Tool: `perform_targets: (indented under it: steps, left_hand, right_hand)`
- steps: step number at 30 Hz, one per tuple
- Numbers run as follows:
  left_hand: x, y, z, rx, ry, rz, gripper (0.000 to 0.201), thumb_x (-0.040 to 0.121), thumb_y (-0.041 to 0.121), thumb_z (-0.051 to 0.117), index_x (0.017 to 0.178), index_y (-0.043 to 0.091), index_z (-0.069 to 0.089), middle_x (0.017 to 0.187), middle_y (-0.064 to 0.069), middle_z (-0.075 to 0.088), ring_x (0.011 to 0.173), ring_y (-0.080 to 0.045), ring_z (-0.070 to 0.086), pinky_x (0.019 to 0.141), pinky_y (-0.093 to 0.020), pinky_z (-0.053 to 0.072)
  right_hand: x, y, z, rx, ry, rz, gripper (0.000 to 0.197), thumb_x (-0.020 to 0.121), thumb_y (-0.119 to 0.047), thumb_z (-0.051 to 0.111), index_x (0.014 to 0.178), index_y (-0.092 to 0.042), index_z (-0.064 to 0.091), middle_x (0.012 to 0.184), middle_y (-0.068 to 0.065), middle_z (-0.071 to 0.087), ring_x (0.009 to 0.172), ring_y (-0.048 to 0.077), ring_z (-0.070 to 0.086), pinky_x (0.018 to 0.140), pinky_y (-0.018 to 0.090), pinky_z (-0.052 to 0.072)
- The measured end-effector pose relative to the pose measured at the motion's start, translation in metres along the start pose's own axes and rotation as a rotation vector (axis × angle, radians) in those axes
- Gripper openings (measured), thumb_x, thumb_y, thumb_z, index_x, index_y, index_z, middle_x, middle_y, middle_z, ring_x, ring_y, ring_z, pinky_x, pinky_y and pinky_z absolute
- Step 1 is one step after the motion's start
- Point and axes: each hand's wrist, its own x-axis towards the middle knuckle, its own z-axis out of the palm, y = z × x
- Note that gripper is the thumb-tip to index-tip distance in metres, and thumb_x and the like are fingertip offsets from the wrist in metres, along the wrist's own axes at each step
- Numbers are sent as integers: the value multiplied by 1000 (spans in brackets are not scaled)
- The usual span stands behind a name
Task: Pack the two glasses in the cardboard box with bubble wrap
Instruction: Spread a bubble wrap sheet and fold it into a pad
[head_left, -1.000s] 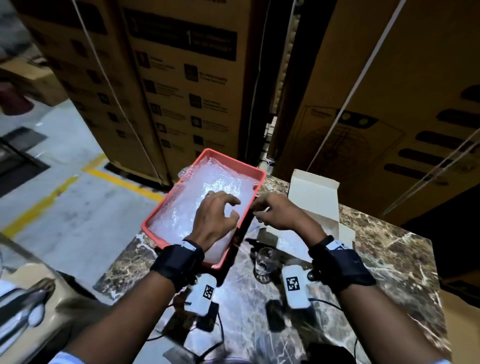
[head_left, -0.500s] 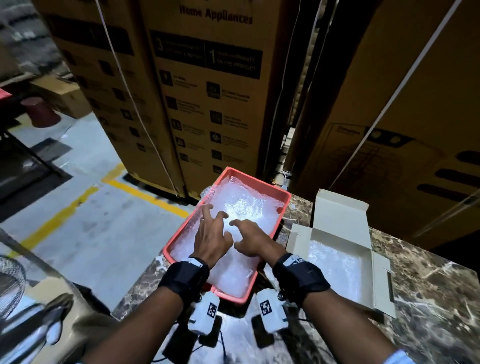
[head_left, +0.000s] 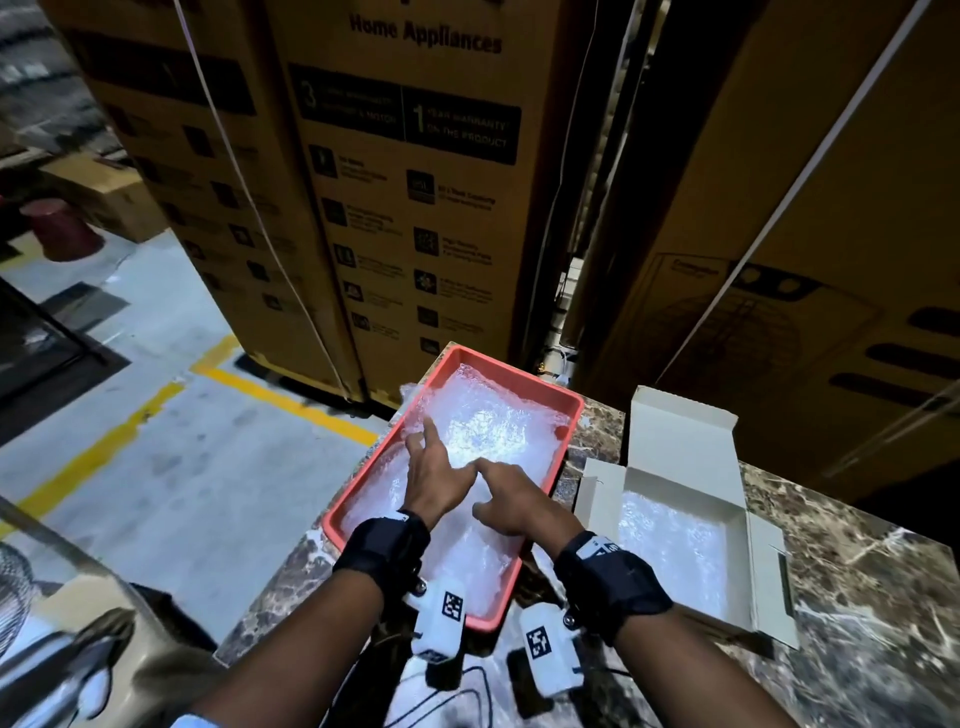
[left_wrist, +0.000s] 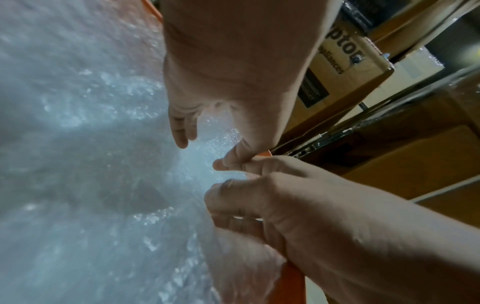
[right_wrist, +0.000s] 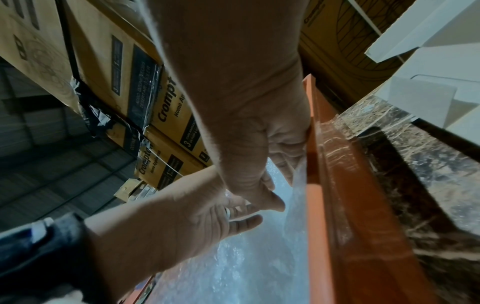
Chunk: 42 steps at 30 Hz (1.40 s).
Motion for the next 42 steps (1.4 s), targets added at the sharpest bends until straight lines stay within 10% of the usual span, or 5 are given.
perform_targets:
  steps: [6,10,19,30,42]
  left_hand:
    - [7,-14,1,10,-7,17,86,90,38,74,159,8,31,155,-12,45,138,-31,49,109,-43,46]
    - [-5,-15,-2,107,218,180,31,84,33,75,111,19,75,103,3,73,106,-22,66,78,-31,49]
    - [16,-6,-34,572,431,135,94,74,47,77,153,20,34,127,-10,45,114,-31,45,88,-43,33]
    - [29,-8,-35,281,553,288,3,84,25,74,86,24,76,100,3,60,98,-28,50,81,-39,24]
    - [-11,7,-19,-130,144,715,12,86,12,61,84,21,53,88,8,59,89,-9,58,80,-36,49]
  right_hand:
    - [-3,2,2,43,11,15,53,94,-14,57,145,-23,45,137,17,53,115,31,61,91,38,53]
    - [-1,2,4,72,56,29,54,94,-15,57,146,-24,45,137,16,52,115,29,60,92,33,50]
    - [-7,1,7,64,68,25,54,95,-18,59,146,-23,46,136,14,54,116,29,61,96,36,53]
    - [-11,5,6,34,54,16,46,93,-19,61,138,-23,54,135,11,56,118,25,60,94,30,51]
    - [-25,-1,-9,228,336,-37,107,86,-19,77,161,-32,2,131,12,52,113,28,57,93,41,52]
